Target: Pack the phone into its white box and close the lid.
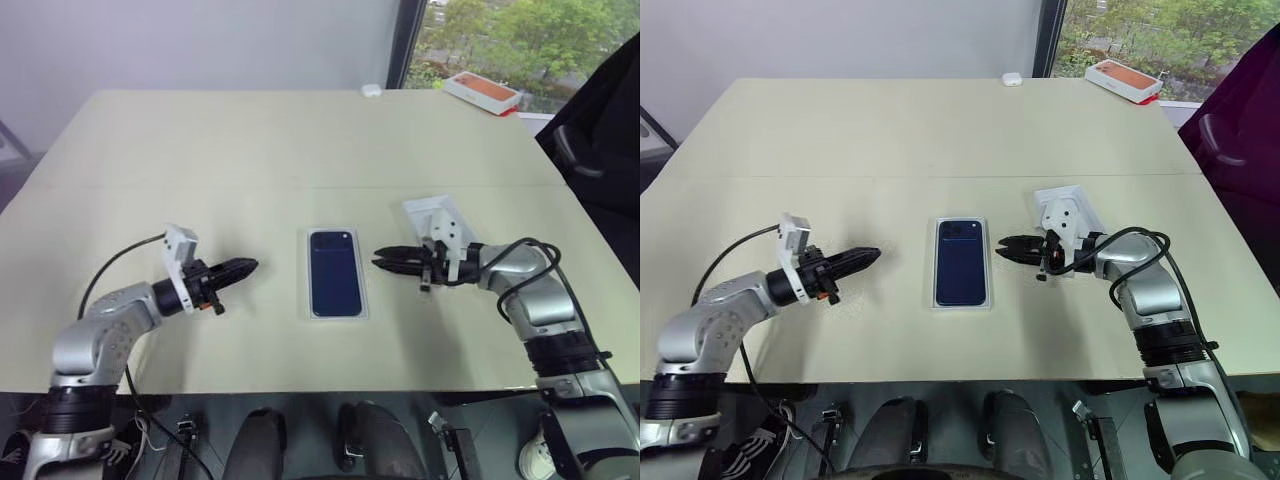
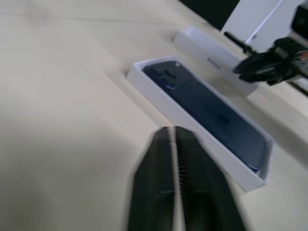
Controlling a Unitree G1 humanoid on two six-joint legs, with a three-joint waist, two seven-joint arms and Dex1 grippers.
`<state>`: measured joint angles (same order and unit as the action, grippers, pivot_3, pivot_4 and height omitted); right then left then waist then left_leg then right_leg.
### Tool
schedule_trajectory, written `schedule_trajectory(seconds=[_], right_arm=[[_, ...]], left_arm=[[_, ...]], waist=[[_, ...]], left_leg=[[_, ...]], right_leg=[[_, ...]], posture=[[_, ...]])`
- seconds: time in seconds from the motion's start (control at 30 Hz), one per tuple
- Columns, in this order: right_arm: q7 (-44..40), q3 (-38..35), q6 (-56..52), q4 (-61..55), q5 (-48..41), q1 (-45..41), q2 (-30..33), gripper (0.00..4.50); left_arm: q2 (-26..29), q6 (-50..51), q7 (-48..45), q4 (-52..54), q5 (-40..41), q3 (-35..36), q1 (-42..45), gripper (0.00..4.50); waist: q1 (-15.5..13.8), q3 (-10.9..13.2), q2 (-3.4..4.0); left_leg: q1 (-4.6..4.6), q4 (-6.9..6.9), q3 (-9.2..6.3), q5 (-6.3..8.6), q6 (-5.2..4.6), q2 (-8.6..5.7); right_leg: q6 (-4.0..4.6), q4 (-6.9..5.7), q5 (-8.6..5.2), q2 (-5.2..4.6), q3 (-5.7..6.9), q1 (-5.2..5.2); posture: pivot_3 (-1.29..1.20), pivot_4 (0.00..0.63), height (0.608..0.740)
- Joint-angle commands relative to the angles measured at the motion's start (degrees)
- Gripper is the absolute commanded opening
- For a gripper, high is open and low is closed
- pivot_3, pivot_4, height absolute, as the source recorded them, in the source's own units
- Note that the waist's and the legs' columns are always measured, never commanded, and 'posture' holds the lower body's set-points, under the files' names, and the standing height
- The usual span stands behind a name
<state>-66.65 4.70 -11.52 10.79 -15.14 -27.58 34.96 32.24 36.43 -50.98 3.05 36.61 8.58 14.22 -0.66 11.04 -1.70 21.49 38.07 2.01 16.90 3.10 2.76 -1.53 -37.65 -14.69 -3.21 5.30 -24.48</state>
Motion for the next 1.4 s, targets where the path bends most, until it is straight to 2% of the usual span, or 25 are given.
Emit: schedule_trajectory(seconds=[0.03,0.1,0.23,0.43,0.5,0.57,0.73,1.0,1.23,1.4], right_arm=[[0.73,1.49,4.06,1.04,2.95,0.6,0.11,0.05],[2.19,3.1,5.72,2.25,5.92,0.65,-0.05,0.05],[4.21,3.77,6.43,1.83,7.18,0.95,-1.14,0.05],[4.86,4.21,5.01,-0.89,7.04,1.91,-1.77,0.05],[5.33,4.36,5.16,-1.22,7.59,2.11,-1.7,0.05],[5.37,4.4,4.87,-1.88,7.45,2.56,-1.74,0.05],[5.23,3.58,4.43,-3.39,6.91,4.11,-0.45,0.05],[4.12,1.47,6.41,-1.33,6.89,5.3,3.62,0.05],[3.44,0.78,7.59,-0.03,7.11,5.57,5.49,0.05],[1.85,0.55,7.64,0.22,6.2,5.83,5.89,0.05]], left_arm=[[-0.91,-2.28,1.27,-3.35,-5.03,-4.24,2.58,0.0],[-1.14,-5.77,1.15,-4.08,-10.31,-9.26,3.07,0.0],[-6.13,-1.6,3.96,-3.92,-9.15,-11.02,6.77,0.0],[-8.52,-0.71,3.54,-7.57,-13.57,-16.86,10.01,0.0],[-9.89,1.77,3.83,-9.99,-12.73,-16.47,11.19,0.0],[-10.74,0.16,3.28,-11.14,-13.23,-16.67,11.89,0.0],[-13.86,0.25,2.58,-10.54,-14.66,-20.04,13.03,0.0],[-17.13,1.24,2.02,-10.63,-14.51,-19.93,14.18,0.0],[-18.57,0.55,1.09,-11.75,-15.34,-21.15,15.2,0.0],[-17.45,-1.37,0.56,-14.68,-17.02,-20.06,16.19,0.0]], waist=[[0.0,0.0,0.01],[0.0,0.0,0.02],[-0.1,0.0,0.01],[0.18,-0.02,0.03],[0.02,-0.04,0.06],[-0.17,-0.06,0.11],[-0.24,-0.06,0.11],[-0.2,-0.07,0.11],[-0.17,-0.07,0.11],[-0.16,-0.07,0.12]], left_leg=[[-0.01,0.0,0.06,0.0,0.0,0.0],[-0.01,0.0,0.13,0.0,0.0,-0.01],[0.03,0.02,0.2,0.0,0.0,-0.01],[-0.01,0.04,0.18,0.0,0.0,-0.01],[-0.02,0.04,0.17,0.0,0.0,0.0],[-0.02,0.07,0.16,-0.01,-0.01,-0.02],[-0.03,0.17,0.12,-0.01,-0.01,-0.07],[-0.03,0.17,0.11,0.0,-0.02,-0.08],[-0.04,0.17,0.11,-0.01,-0.02,-0.08],[-0.06,0.17,0.11,-0.01,-0.02,-0.08]], right_leg=[[0.0,0.0,0.0,0.01,0.0,0.0],[0.0,-0.01,0.0,0.01,0.0,0.0],[-0.01,0.02,0.0,-0.03,-0.03,0.0],[-0.01,-0.02,0.01,0.0,-0.01,0.01],[-0.01,-0.02,0.01,0.0,-0.01,0.01],[0.0,-0.05,0.01,-0.01,0.0,0.04],[-0.01,-0.05,0.01,-0.08,0.02,0.15],[-0.02,-0.04,0.01,-0.09,0.03,0.16],[-0.02,-0.05,0.01,-0.05,0.03,0.16],[-0.02,-0.05,0.01,-0.06,0.03,0.18]], posture=[[0.0,0.15,0.74],[0.0,0.15,0.74],[0.0,0.15,0.74],[0.0,0.15,0.74],[0.0,0.15,0.74],[0.0,0.15,0.74],[0.0,0.15,0.74],[0.0,0.15,0.74],[0.0,0.15,0.74],[0.0,0.15,0.74]])
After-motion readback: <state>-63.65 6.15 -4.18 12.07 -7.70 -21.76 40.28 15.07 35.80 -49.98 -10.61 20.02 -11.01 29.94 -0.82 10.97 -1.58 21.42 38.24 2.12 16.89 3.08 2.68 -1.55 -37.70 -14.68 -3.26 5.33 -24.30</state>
